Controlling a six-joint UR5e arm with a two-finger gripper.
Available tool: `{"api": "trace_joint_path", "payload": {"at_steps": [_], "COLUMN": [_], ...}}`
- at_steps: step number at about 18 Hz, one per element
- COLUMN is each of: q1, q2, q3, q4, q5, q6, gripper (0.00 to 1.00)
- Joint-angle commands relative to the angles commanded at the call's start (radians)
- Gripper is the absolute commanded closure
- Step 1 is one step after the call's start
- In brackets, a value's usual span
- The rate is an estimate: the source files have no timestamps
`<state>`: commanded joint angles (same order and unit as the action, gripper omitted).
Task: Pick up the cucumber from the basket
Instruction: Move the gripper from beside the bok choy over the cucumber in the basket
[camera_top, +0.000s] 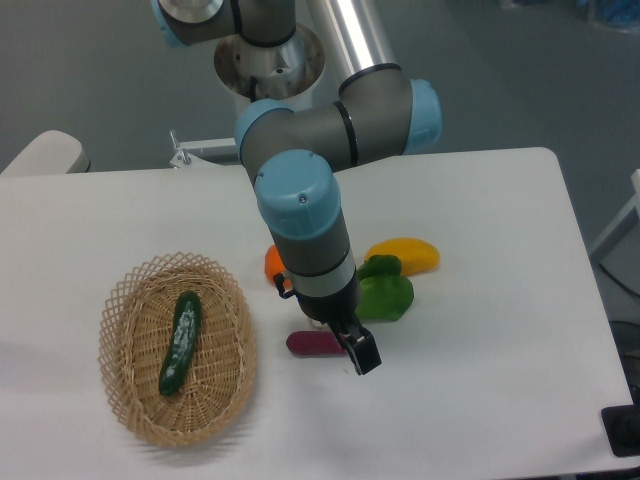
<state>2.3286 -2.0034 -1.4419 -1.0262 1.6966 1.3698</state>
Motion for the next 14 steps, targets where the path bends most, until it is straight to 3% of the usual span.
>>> {"api": "trace_joint_path", "payload": {"at_steps": [6,9,14], "q1": [-0.003,-0.014,-0.070], "q2": [0.009,0.034,0.092], "q3": [-0.006,-0.061,-0.127], "q4": [-0.002,0.009,0.028], "q5": [-0.002,-0.002,-0.006], "q6": [-0.002,-0.005,-0.298], "gripper": [0.00,0.00,0.00]}}
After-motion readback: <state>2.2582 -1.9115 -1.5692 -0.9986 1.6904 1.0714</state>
